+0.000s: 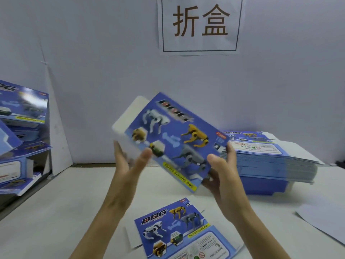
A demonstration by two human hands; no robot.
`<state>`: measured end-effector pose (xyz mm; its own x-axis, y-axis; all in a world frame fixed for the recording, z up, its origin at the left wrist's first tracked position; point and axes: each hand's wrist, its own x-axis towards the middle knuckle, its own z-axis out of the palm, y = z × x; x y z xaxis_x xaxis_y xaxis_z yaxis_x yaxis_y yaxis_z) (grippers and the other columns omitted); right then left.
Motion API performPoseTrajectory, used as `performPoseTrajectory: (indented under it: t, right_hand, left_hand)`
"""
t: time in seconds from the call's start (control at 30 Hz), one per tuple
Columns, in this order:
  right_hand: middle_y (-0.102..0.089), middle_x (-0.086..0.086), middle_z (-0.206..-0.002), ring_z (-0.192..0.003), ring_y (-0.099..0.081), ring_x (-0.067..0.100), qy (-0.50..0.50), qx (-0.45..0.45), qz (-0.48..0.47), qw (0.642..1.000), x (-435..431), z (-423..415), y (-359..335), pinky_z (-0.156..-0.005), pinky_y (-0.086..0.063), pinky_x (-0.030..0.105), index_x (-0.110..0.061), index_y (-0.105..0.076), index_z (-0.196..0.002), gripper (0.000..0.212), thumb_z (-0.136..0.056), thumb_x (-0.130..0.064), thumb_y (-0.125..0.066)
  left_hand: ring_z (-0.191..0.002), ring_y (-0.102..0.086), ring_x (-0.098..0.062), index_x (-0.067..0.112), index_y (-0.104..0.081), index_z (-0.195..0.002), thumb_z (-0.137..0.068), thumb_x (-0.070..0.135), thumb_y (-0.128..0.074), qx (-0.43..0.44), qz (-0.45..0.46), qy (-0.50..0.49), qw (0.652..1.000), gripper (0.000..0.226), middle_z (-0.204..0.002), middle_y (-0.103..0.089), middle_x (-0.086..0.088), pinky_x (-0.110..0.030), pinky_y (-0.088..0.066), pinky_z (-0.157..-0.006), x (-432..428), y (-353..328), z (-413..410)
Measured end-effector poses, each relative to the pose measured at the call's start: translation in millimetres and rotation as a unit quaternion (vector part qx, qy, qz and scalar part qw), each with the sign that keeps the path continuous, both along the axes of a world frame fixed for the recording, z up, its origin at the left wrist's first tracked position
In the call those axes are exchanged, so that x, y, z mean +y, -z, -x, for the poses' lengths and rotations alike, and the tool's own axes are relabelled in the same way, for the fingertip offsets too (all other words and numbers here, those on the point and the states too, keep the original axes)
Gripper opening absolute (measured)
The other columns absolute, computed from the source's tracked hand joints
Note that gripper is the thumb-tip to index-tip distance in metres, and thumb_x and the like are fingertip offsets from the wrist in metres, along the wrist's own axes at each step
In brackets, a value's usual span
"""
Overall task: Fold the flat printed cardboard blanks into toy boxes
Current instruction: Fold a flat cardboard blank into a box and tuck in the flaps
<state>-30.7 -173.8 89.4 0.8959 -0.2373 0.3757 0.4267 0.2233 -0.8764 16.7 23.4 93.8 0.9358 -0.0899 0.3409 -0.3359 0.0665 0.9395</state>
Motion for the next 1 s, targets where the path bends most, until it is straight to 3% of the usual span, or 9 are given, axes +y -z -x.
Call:
performPoseTrajectory:
  t: [0.07, 0.13, 0.27, 0.33, 0.43, 0.77, 0.87, 0.93, 1.0]
  right_hand:
    - [-0.068, -0.003, -0.094, -0.083, -0.069, 0.014, -0.038, 0.015, 0.04, 0.998, 2.2, -2.0, 5.0, -0.066, -0.054, 0.023, -0.039, -0.044, -0.125, 0.063, -0.068, -0.019, -0.062]
    - [-0.066, -0.005, -0.106, -0.092, -0.064, 0.006, -0.019, 0.031, 0.112, 0.993, -1.4, -1.9, 4.8, -0.073, -0.05, 0.016, -0.035, -0.048, -0.12, 0.056, -0.066, -0.024, -0.06]
    - [-0.056, -0.019, -0.123, -0.106, -0.054, -0.013, 0.067, 0.032, 0.171, 0.982, -19.8, -5.1, 4.2, -0.092, -0.043, 0.014, -0.037, -0.05, -0.125, 0.051, -0.076, -0.049, -0.054]
    - [-0.059, -0.014, -0.129, -0.118, -0.055, 0.003, 0.035, 0.054, 0.152, 0.986, -22.3, -8.4, 8.2, -0.105, -0.041, 0.033, -0.037, -0.049, -0.13, 0.054, -0.082, -0.061, -0.057]
    - [-0.065, -0.004, -0.125, -0.113, -0.062, 0.016, -0.034, 0.085, 0.108, 0.99, -16.6, -13.8, 16.7, -0.098, -0.046, 0.037, -0.032, -0.052, -0.131, 0.06, -0.08, -0.063, -0.044]
    - [-0.064, 0.005, -0.127, -0.115, -0.06, 0.03, -0.11, 0.114, -0.167, 0.973, -20.5, -33.9, 53.3, -0.1, -0.046, 0.047, -0.026, -0.039, -0.145, 0.07, -0.077, -0.034, -0.055]
    - [-0.064, 0.015, -0.126, -0.107, -0.066, 0.032, -0.161, 0.174, -0.138, 0.962, -16.1, -34.0, 73.4, -0.08, -0.057, 0.045, -0.017, -0.038, -0.146, 0.064, -0.086, -0.038, -0.047]
    - [-0.06, 0.013, -0.133, -0.117, -0.061, 0.031, -0.194, 0.195, -0.075, 0.958, -22.2, -34.0, 72.6, -0.094, -0.051, 0.05, -0.019, -0.04, -0.144, 0.059, -0.091, -0.043, -0.043]
    - [-0.048, 0.006, -0.146, -0.134, -0.044, 0.025, -0.153, 0.201, -0.002, 0.967, -32.6, -35.5, 67.3, -0.114, -0.027, 0.054, -0.023, -0.036, -0.147, 0.064, -0.088, -0.045, -0.051]
  left_hand:
    - [-0.118, -0.06, -0.023, 0.035, -0.031, -0.143, -0.037, 0.07, -0.084, 0.05, 0.105, 0.071, 0.991, 0.123, -0.132, -0.06, -0.002, -0.048, -0.05, -0.095, 0.7, 3.4, -7.0]
    - [-0.099, -0.07, -0.02, 0.03, -0.042, -0.13, -0.044, 0.038, -0.091, 0.006, 0.104, 0.053, 0.993, 0.099, -0.109, -0.071, 0.004, -0.037, -0.059, -0.074, 2.7, 8.8, -14.8]
    - [-0.104, -0.066, -0.008, 0.017, -0.024, -0.148, -0.046, 0.01, -0.093, -0.092, -0.069, 0.076, 0.991, 0.124, -0.119, -0.065, 0.002, -0.019, -0.056, -0.071, 10.6, 24.7, -24.0]
    - [-0.118, -0.055, -0.001, 0.038, 0.001, -0.152, -0.047, 0.01, -0.091, -0.078, -0.138, 0.157, 0.975, 0.143, -0.143, -0.042, 0.013, -0.023, -0.057, -0.078, 7.4, 35.6, -21.9]
    - [-0.126, -0.044, 0.008, 0.056, 0.002, -0.143, -0.051, 0.02, -0.091, -0.06, -0.173, 0.203, 0.962, 0.136, -0.151, -0.023, 0.026, -0.026, -0.055, -0.085, -1.1, 47.2, -18.6]
    - [-0.123, -0.054, -0.015, 0.046, 0.003, -0.148, -0.055, 0.017, -0.089, -0.027, -0.192, 0.156, 0.968, 0.135, -0.142, -0.041, 0.018, -0.044, -0.054, -0.092, -1.8, 56.9, -27.1]
    - [-0.112, -0.062, -0.007, 0.026, -0.017, -0.151, -0.056, 0.024, -0.091, -0.042, -0.228, 0.125, 0.965, 0.121, -0.129, -0.057, 0.014, -0.034, -0.057, -0.086, -4.7, 61.6, -27.8]
    - [-0.108, -0.063, -0.004, 0.018, -0.024, -0.149, -0.054, 0.028, -0.089, -0.041, -0.234, 0.117, 0.964, 0.116, -0.125, -0.06, 0.011, -0.027, -0.059, -0.079, -5.4, 63.2, -28.8]
    - [-0.113, -0.061, -0.007, 0.023, -0.021, -0.151, -0.055, 0.028, -0.09, -0.039, -0.224, 0.121, 0.966, 0.118, -0.131, -0.057, 0.012, -0.024, -0.057, -0.082, -4.3, 63.9, -30.3]
